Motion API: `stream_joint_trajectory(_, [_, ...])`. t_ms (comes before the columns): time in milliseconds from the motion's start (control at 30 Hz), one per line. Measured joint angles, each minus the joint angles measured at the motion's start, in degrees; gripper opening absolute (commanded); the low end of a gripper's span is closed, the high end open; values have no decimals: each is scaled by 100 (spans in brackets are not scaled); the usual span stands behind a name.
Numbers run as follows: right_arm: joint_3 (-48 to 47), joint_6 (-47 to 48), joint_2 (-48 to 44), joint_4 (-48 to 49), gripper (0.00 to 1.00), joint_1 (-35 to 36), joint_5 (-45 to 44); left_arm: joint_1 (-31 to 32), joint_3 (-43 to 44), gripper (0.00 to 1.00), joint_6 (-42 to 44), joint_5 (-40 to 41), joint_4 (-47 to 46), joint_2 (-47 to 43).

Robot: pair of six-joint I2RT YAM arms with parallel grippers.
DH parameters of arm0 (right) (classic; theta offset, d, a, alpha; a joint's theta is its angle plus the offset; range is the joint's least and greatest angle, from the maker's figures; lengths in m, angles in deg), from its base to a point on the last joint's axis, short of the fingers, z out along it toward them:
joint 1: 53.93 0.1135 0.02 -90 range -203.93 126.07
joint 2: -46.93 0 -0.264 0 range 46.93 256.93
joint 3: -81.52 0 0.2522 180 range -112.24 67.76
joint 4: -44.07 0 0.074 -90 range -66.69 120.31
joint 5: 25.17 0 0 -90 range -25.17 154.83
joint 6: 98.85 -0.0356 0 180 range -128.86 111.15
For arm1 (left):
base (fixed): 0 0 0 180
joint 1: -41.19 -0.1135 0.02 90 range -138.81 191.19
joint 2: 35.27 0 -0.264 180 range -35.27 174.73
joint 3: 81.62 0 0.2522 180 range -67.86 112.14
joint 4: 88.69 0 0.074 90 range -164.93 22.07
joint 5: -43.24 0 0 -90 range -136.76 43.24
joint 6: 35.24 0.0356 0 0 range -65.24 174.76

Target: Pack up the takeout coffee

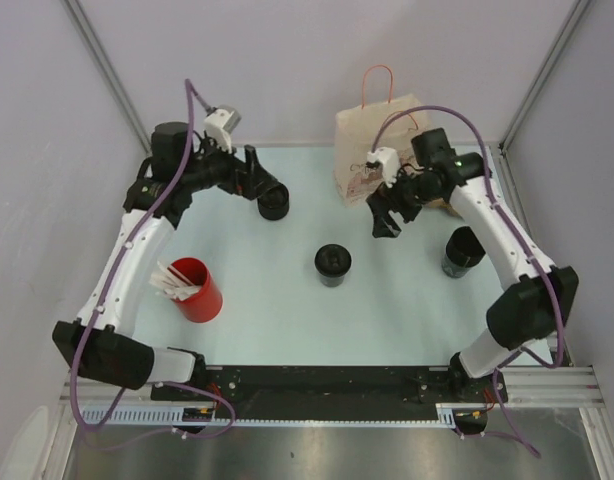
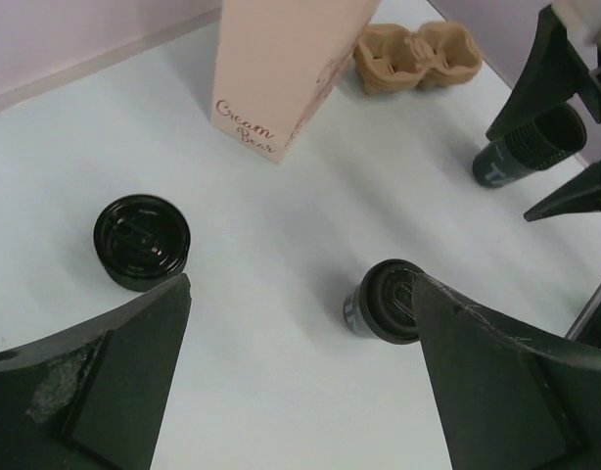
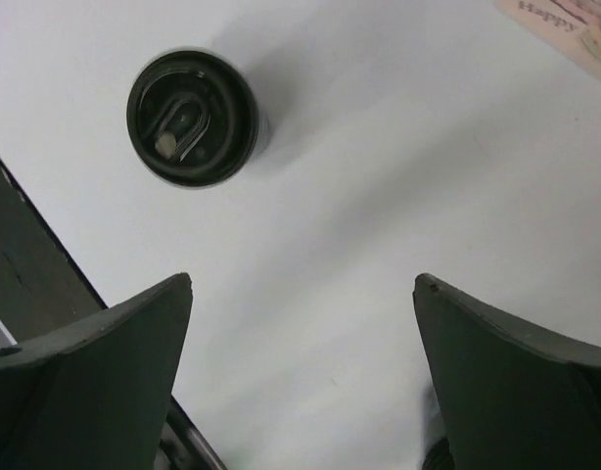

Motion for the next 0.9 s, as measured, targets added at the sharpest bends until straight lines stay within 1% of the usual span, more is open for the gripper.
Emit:
stream_joint_trajectory(100, [992, -835, -702, 835, 100, -365, 120, 459, 199, 99, 280, 160, 61, 210])
stream_joint_trajectory(167, [1456, -1335, -1082, 1325, 100, -490, 267, 743, 195, 99, 428, 212, 72, 339])
stream_joint_trajectory(233, [1652, -1631, -1270, 1624, 100, -562, 544, 1023, 83, 99, 531, 238, 46, 437])
stream_joint_trajectory(300, [1770, -1862, -1325, 1954, 100, -621, 852, 1255, -225, 100, 586, 236, -57, 457])
stream_joint_trajectory(433, [1958, -2214, -1130, 2450, 100, -686, 1421, 1521, -896, 99, 605, 210, -208, 581])
stream_joint_trajectory(533, [2050, -2448, -699, 2771, 100, -682, 1832, 1545, -1224, 100, 544, 164, -304, 844])
stream_joint_trajectory(733, [2260, -2855, 28, 3167, 98, -599, 1998, 1545, -1460, 99, 393, 61, -544, 1067])
stream_joint_trajectory(900, [2347, -3062, 271, 3377, 96, -409, 2092, 1545, -1705, 99, 249, -9, -894, 1064])
